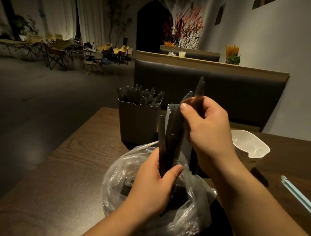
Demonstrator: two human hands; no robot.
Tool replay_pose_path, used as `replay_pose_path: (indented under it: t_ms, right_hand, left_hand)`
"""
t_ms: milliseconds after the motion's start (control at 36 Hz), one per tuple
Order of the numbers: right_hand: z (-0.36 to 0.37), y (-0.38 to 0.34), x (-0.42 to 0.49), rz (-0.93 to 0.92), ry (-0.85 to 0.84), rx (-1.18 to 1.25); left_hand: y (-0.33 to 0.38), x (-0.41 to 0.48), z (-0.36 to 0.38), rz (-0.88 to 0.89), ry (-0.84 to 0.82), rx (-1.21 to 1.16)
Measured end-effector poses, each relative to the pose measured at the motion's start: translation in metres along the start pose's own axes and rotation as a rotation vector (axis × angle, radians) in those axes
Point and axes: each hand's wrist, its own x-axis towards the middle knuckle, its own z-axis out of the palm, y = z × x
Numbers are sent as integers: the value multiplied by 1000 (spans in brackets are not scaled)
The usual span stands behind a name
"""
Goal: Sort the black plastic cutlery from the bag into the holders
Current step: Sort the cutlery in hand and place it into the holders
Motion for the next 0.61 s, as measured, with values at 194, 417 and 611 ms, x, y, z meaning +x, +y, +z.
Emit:
replay_pose_path:
  t_ms: [194,417,611]
  right_hand:
    - [-19,-22,20,147,203,187]
    - [6,-47,72,167,126,470]
    - [38,-45,109,192,160,549]
  left_hand:
    - [4,0,-6,-49,82,27]
    - [2,4,-7,-159,290,-265]
    - [12,4,-11,-159,442,-408]
